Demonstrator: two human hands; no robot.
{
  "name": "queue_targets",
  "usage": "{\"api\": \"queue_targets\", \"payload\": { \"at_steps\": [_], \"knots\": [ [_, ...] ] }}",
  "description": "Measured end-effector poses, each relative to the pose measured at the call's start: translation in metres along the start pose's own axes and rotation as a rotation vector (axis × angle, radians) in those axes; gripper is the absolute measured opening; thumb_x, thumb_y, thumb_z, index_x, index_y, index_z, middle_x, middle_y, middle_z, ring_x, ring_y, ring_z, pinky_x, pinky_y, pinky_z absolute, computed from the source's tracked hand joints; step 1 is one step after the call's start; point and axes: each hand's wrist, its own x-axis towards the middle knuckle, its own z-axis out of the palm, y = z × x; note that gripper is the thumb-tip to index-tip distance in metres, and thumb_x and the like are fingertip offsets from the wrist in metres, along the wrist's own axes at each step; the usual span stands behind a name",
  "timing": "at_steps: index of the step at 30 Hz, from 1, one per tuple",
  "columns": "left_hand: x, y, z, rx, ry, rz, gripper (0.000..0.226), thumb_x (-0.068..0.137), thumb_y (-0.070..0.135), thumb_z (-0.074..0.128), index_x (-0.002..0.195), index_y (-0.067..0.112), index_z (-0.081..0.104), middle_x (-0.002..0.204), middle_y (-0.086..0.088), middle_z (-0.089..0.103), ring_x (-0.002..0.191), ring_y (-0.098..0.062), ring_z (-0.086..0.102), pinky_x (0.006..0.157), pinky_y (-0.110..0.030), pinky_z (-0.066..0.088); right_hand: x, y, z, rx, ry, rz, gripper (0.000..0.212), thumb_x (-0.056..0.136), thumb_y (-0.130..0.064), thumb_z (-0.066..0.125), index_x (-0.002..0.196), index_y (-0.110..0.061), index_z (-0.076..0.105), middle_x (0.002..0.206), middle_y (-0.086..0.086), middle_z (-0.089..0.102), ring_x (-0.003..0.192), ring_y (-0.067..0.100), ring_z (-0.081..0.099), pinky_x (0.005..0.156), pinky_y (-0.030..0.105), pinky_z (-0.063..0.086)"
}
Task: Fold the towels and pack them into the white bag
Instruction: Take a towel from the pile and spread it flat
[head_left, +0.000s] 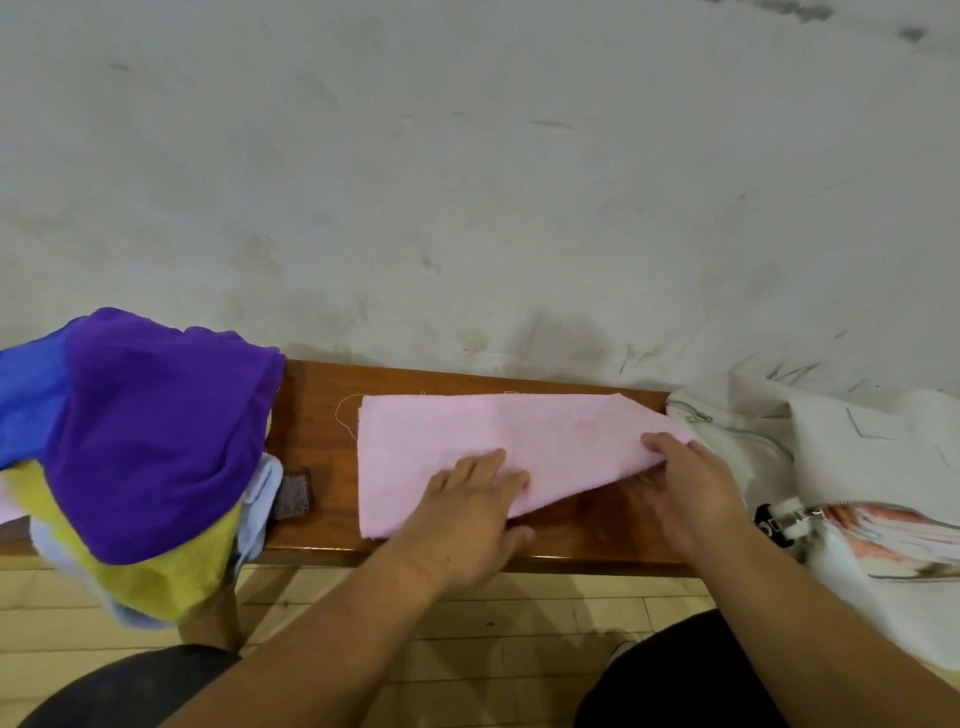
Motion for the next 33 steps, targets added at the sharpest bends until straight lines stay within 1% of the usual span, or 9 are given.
{"api": "queue_targets", "payload": {
  "at_steps": [7, 10, 13, 16, 18, 19, 21, 24, 33],
  "knots": [
    [0.02, 0.046, 0.021, -0.112, -0.047, 0.127, 0.064, 0.103, 0.058, 0.035, 0.158, 0.037, 0.01, 0.169, 0.004, -0.002, 0.155, -0.021, -0.003, 0.119, -0.038, -0.004, 0.005, -0.02, -0.006, 0.123, 0.095, -0.128, 0.019, 0.097, -0.01, 0.057, 0.116, -0.014, 0.063, 0.112, 0.007, 0.071, 0.099, 0.02, 0.068, 0.076, 0.033, 0.055],
    [0.032, 0.045, 0.004, -0.361, 0.076, 0.009, 0.051, 0.105, 0.046, 0.04, 0.153, 0.033, 0.033, 0.161, 0.005, 0.032, 0.148, -0.02, 0.028, 0.12, -0.035, 0.022, 0.001, -0.023, 0.0, 0.054, 0.155, -0.204, 0.007, 0.096, -0.019, 0.06, 0.096, -0.026, 0.062, 0.103, 0.0, 0.068, 0.096, 0.017, 0.066, 0.087, 0.038, 0.055],
    [0.038, 0.005, -0.026, -0.596, 0.158, -0.274, 0.036, 0.104, 0.028, 0.043, 0.136, 0.022, 0.059, 0.135, 0.003, 0.062, 0.12, -0.019, 0.059, 0.096, -0.025, 0.046, -0.016, -0.019, 0.016, -0.172, 0.187, -0.394, 0.008, 0.092, -0.029, 0.061, 0.098, -0.024, 0.062, 0.101, 0.004, 0.069, 0.095, 0.024, 0.065, 0.083, 0.039, 0.053],
    [0.03, -0.037, -0.047, -0.77, 0.157, -0.498, 0.021, 0.101, 0.026, 0.045, 0.107, 0.02, 0.065, 0.105, -0.002, 0.074, 0.096, -0.021, 0.071, 0.088, -0.037, 0.058, -0.041, 0.004, 0.036, -0.452, -0.081, -0.616, 0.007, 0.097, -0.025, 0.059, 0.094, -0.029, 0.055, 0.086, -0.011, 0.066, 0.083, 0.019, 0.064, 0.068, 0.038, 0.049],
    [0.025, -0.048, -0.054, -0.913, 0.138, -0.585, 0.018, 0.104, 0.03, 0.045, 0.113, 0.022, 0.059, 0.099, -0.002, 0.074, 0.091, -0.016, 0.071, 0.09, -0.036, 0.058, -0.053, 0.029, 0.046, -0.774, -0.416, -0.641, 0.024, 0.1, -0.025, 0.059, 0.107, -0.047, 0.051, 0.094, -0.038, 0.06, 0.094, -0.002, 0.064, 0.077, 0.03, 0.055],
    [0.023, -0.049, -0.056, -0.97, 0.126, -0.606, 0.022, 0.105, 0.03, 0.045, 0.119, 0.02, 0.058, 0.099, -0.002, 0.074, 0.091, -0.015, 0.071, 0.089, -0.034, 0.058, -0.055, 0.043, 0.049, -0.957, -0.554, -0.653, 0.033, 0.101, -0.027, 0.059, 0.12, -0.052, 0.047, 0.109, -0.046, 0.054, 0.113, -0.01, 0.056, 0.096, 0.02, 0.051],
    [0.021, -0.048, -0.055, -0.972, 0.102, -0.618, 0.03, 0.104, 0.031, 0.047, 0.13, 0.018, 0.056, 0.102, -0.002, 0.073, 0.09, -0.014, 0.071, 0.084, -0.03, 0.059, -0.046, 0.073, 0.053, -1.266, -0.649, -0.749, 0.026, 0.1, -0.034, 0.058, 0.122, -0.046, 0.05, 0.148, -0.035, 0.038, 0.145, -0.006, 0.026, 0.12, 0.016, 0.01],
    [0.02, -0.048, -0.051, -0.87, 0.129, -0.6, 0.039, 0.102, 0.033, 0.053, 0.139, 0.02, 0.049, 0.11, 0.002, 0.069, 0.087, -0.011, 0.072, 0.084, -0.03, 0.059, -0.042, 0.085, 0.058, -1.407, -0.616, -0.724, 0.014, 0.101, -0.043, 0.053, 0.115, -0.041, 0.054, 0.164, -0.023, 0.023, 0.152, 0.0, 0.012, 0.108, 0.014, -0.016],
    [0.028, -0.044, -0.041, -0.773, 0.218, -0.572, 0.053, 0.092, 0.029, 0.07, 0.136, 0.025, 0.041, 0.12, 0.004, 0.058, 0.099, -0.013, 0.061, 0.067, -0.021, 0.051, -0.043, 0.078, 0.044, -1.257, -0.647, -0.772, 0.021, 0.093, -0.048, 0.063, 0.112, -0.044, 0.056, 0.156, -0.03, 0.032, 0.133, -0.019, 0.017, 0.127, 0.031, 0.018]
  ]
}}
